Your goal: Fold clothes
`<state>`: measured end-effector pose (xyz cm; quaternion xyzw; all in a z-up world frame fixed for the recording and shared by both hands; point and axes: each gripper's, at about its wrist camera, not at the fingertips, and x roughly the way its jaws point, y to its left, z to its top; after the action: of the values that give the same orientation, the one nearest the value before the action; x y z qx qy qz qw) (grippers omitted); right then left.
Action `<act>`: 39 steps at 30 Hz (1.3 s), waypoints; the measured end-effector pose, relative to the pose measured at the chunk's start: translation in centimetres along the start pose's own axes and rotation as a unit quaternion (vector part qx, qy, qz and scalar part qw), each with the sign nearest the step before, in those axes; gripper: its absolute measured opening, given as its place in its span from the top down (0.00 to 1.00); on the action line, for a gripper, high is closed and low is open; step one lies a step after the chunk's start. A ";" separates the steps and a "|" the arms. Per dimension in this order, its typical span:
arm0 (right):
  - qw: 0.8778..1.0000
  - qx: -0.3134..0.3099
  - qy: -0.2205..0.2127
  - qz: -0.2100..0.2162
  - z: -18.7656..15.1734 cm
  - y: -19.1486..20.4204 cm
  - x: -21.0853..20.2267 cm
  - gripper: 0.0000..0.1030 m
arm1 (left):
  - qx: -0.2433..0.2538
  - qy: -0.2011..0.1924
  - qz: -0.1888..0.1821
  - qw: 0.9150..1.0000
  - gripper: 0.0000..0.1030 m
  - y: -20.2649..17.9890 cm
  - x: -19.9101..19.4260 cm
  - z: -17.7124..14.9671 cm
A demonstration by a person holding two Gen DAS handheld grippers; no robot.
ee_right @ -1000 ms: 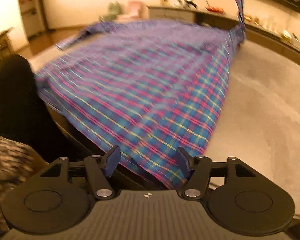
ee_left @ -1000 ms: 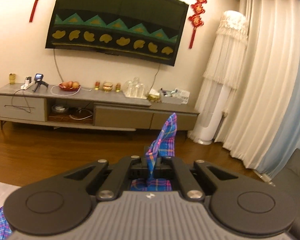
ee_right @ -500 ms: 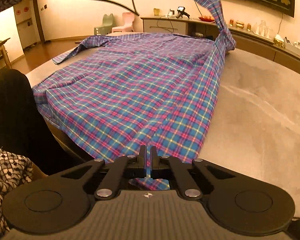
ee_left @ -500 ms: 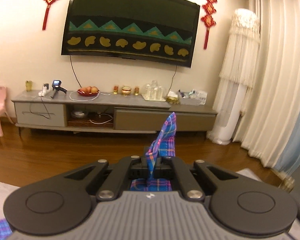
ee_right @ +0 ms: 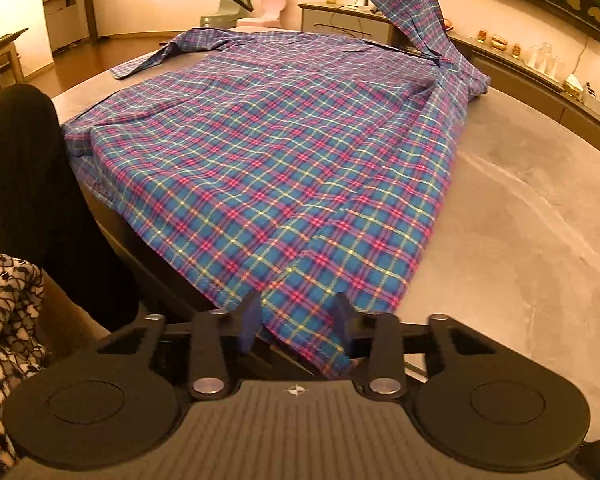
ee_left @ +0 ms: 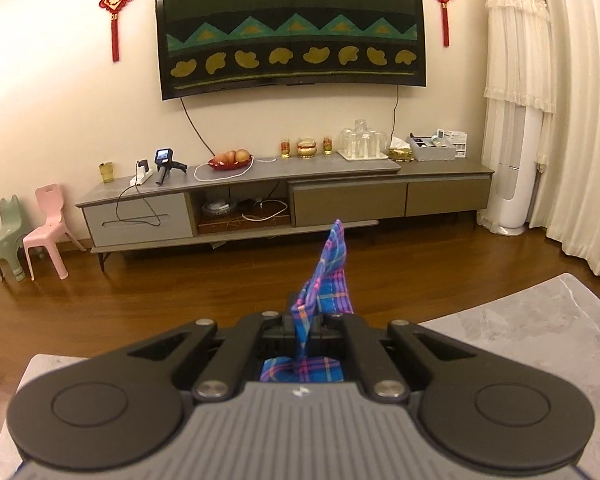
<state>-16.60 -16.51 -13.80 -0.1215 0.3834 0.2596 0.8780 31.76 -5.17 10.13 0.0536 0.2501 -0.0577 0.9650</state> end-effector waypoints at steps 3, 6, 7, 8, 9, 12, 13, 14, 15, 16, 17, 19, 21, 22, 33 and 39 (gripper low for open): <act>1.000 0.009 -0.008 -0.006 0.1 -0.3 -0.4 0.67 | 0.001 -0.005 -0.007 1.000 0.99 -0.4 -0.2 0.1; 1.000 0.012 -0.023 -0.001 0.3 -0.3 -0.8 0.65 | 0.001 -0.005 -0.015 1.000 0.99 -1.0 -0.3 -0.1; 1.000 0.009 -0.025 0.006 0.3 0.0 -0.7 0.50 | 0.000 -0.004 -0.017 1.000 0.99 -1.2 -0.3 -0.2; 1.000 0.006 -0.027 0.013 0.4 0.4 -0.5 0.40 | 0.000 -0.002 -0.018 1.000 0.99 -1.4 -0.2 -0.4; 1.000 -0.006 -0.025 0.013 0.4 0.8 -0.2 0.34 | 0.000 -0.001 -0.019 1.000 0.99 -1.7 -0.2 -0.5; 1.000 -0.014 -0.005 0.000 0.2 0.9 1.2 0.35 | 0.002 -0.002 -0.022 1.000 0.99 -2.1 -0.6 -0.3; 1.000 -0.011 -0.006 -0.009 0.2 0.8 1.2 0.38 | 0.003 -0.003 -0.024 1.000 0.99 -2.2 -0.7 -0.2; 1.000 -0.008 -0.007 -0.019 0.2 0.6 1.1 0.43 | 0.003 -0.006 -0.026 1.000 0.99 -2.3 -1.0 0.0; 1.000 -0.003 -0.006 -0.026 0.3 0.4 1.0 0.54 | 0.004 -0.008 -0.026 1.000 0.99 -2.3 -1.2 0.1; 0.999 0.002 -0.005 -0.033 0.4 0.2 0.9 0.60 | 0.004 -0.010 -0.027 1.000 0.99 -2.4 -1.5 0.2; 0.999 0.003 -0.003 -0.039 0.4 0.0 0.8 0.62 | 0.004 -0.012 -0.027 1.000 0.99 -2.4 -1.7 0.3; 0.999 0.014 -0.003 -0.044 0.2 -0.5 0.5 0.70 | 0.004 -0.014 -0.028 0.999 0.99 -2.4 -2.2 0.5; 0.999 0.019 -0.007 -0.050 0.2 -0.5 0.3 0.71 | 0.004 -0.015 -0.029 0.999 0.99 -2.4 -2.5 0.5; 0.999 0.012 -0.013 -0.042 0.2 -0.2 0.0 0.70 | 0.004 -0.014 -0.029 0.999 0.99 -2.4 -2.6 0.4; 0.995 -0.086 0.009 -0.054 0.0 2.4 1.0 0.56 | 0.000 -0.001 -0.035 0.999 0.99 -2.2 -3.9 -1.3; 0.997 -0.042 0.007 -0.062 0.2 0.8 0.4 0.78 | -0.002 -0.011 -0.038 0.999 0.99 -2.1 -5.4 -0.7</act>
<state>-16.70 -15.62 -13.94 -0.1837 0.3703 0.2199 0.8836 26.44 -6.65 11.97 0.0413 0.2411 -0.0948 0.9650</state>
